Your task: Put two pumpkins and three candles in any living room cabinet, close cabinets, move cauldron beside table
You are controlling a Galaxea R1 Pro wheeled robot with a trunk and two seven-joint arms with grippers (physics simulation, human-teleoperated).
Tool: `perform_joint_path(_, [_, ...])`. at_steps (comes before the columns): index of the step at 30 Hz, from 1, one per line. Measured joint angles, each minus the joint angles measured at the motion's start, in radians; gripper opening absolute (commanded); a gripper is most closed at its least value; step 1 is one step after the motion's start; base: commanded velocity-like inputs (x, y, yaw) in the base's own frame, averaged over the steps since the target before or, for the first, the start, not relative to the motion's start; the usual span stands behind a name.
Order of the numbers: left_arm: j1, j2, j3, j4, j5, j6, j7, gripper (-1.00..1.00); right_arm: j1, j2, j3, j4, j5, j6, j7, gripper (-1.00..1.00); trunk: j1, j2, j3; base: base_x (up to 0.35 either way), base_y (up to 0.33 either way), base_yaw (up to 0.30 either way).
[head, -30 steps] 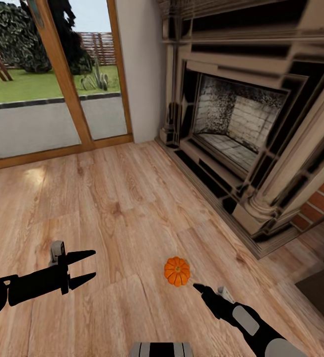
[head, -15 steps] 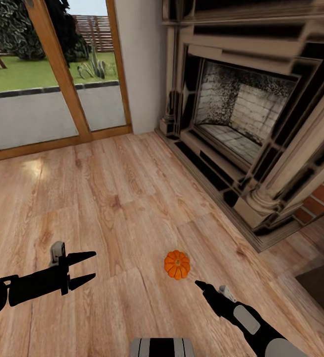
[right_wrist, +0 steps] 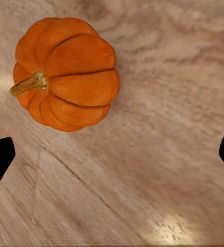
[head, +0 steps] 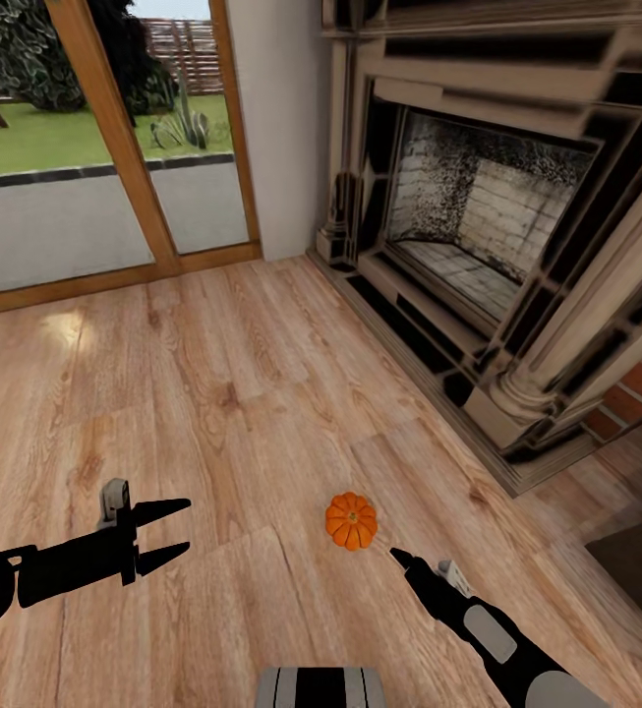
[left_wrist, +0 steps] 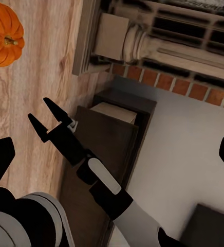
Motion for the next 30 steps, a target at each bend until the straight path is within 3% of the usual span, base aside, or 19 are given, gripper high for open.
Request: perform_joint_path(30, [0.0, -0.001, 0.0, 0.002, 0.0, 0.0, 0.0, 1.0, 0.0, -0.002, 0.001, 0.003, 0.004, 0.0, -0.016, 1.0, 0.0, 0.0, 0.0, 0.073, 0.04, 0.0])
